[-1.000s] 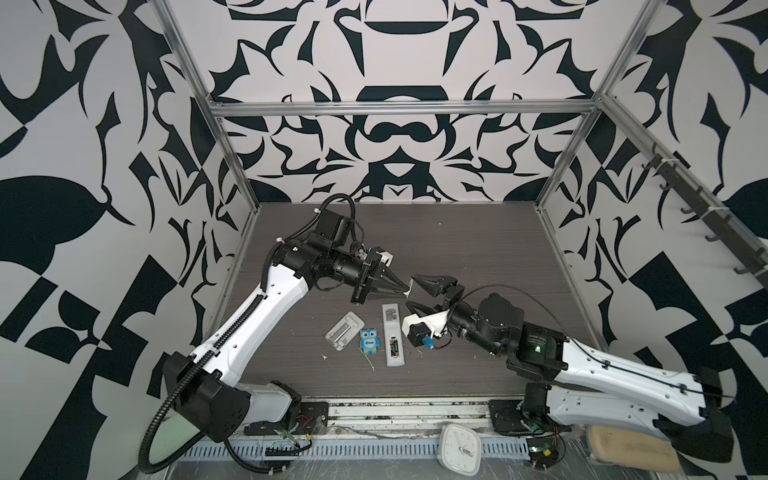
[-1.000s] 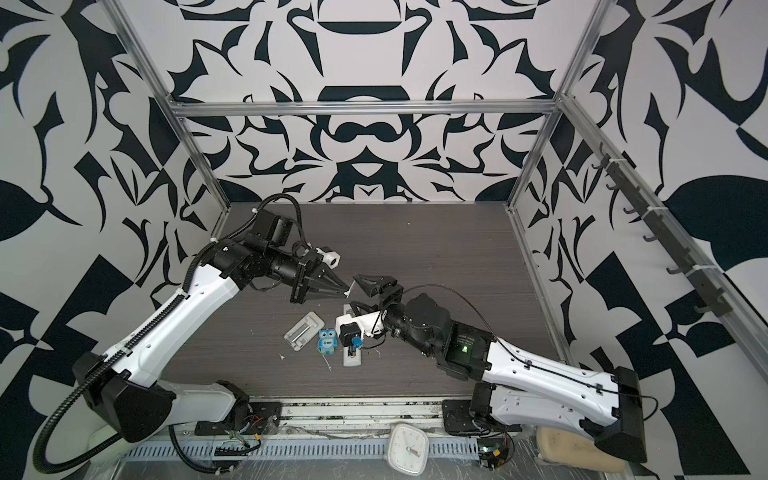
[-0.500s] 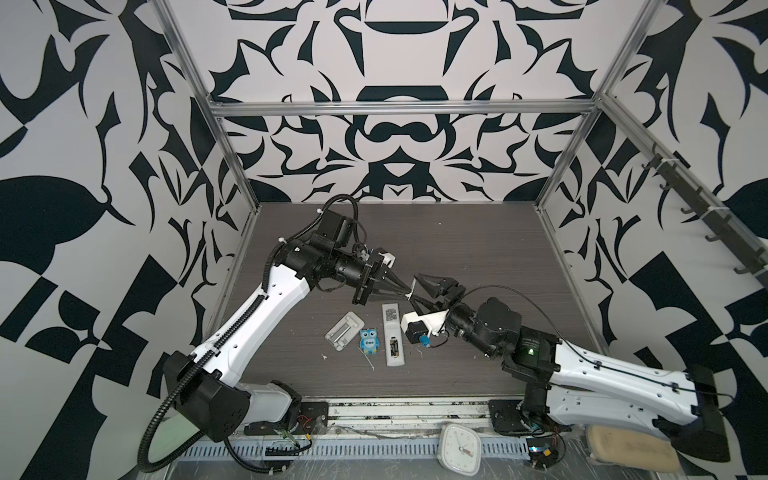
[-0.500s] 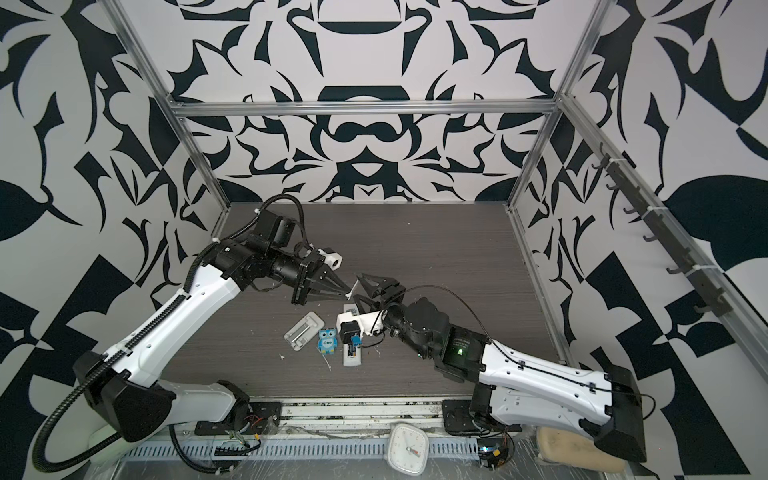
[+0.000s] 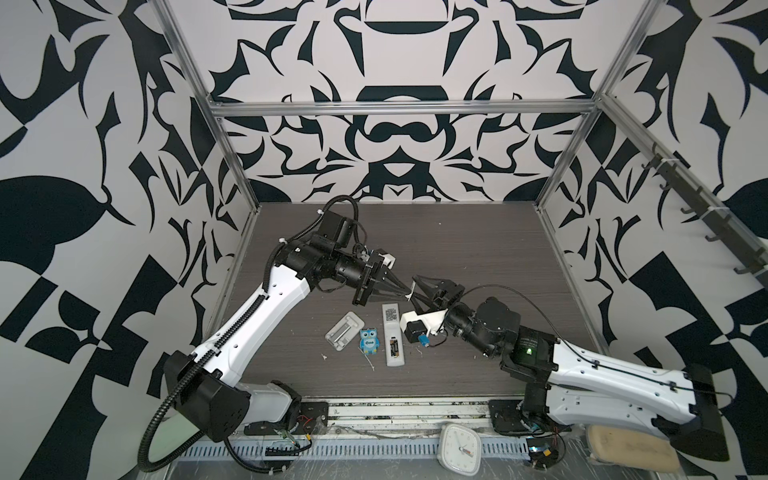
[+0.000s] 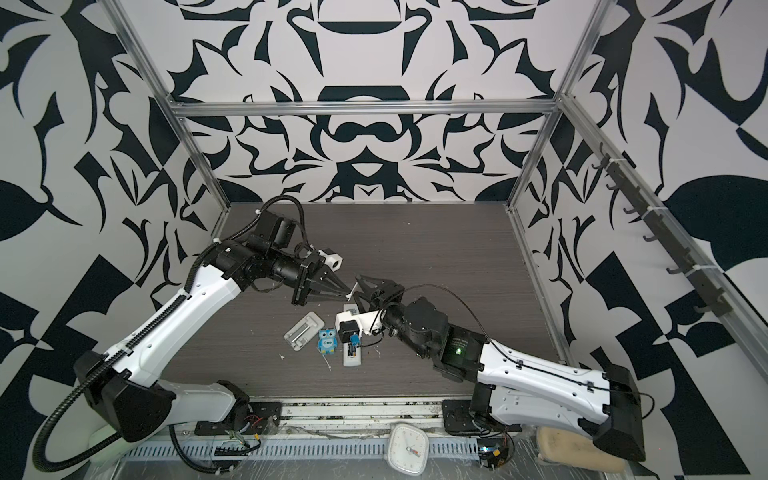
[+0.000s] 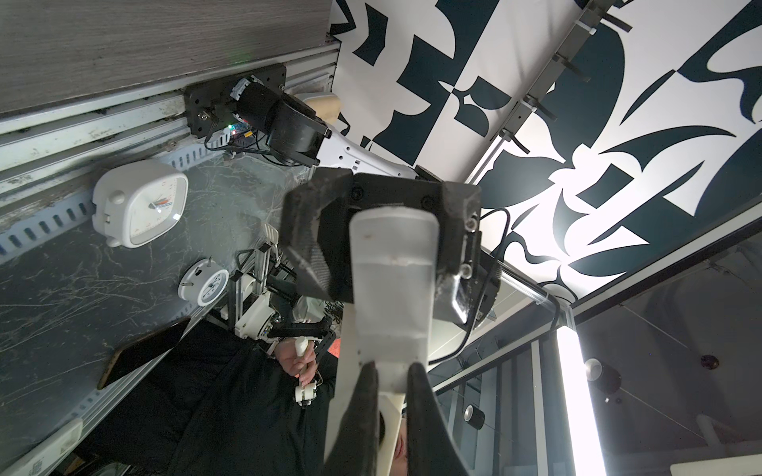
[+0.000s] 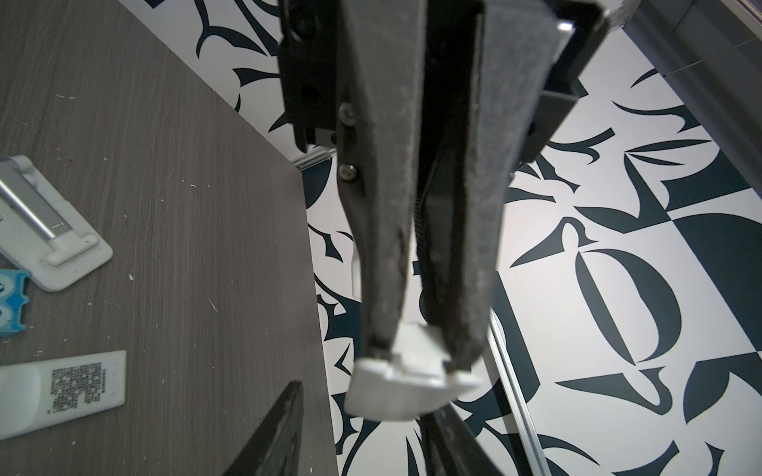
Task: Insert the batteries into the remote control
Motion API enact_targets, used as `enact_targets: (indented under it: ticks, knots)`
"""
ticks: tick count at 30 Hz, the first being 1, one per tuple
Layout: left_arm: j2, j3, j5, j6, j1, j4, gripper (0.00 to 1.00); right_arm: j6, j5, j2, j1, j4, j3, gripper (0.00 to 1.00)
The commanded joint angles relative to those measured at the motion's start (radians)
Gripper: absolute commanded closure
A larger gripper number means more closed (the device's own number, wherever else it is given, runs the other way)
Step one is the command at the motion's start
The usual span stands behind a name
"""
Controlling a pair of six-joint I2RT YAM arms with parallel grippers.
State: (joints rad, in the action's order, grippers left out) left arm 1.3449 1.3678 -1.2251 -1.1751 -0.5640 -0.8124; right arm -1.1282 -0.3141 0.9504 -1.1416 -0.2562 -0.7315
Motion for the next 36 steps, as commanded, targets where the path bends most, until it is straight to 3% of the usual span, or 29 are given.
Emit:
enact_targets:
  ticks: [1, 10, 28, 36]
  knots:
    - [0.010, 0.008, -0.017, -0.001, -0.005, -0.024, 0.92, 0.011, -0.003, -0.001, -0.006, -0.063, -0.032, 0.51]
    - [0.019, 0.009, -0.017, -0.005, -0.007, -0.009, 0.92, 0.020, 0.007, -0.001, -0.005, -0.079, -0.032, 0.51]
    - [0.042, 0.036, -0.014, -0.007, -0.008, -0.007, 0.90, 0.033, 0.000, -0.002, -0.006, -0.066, -0.034, 0.69]
    - [0.049, 0.045, -0.007, -0.005, -0.008, -0.007, 0.79, 0.033, -0.002, -0.004, -0.006, -0.057, -0.034, 0.75]
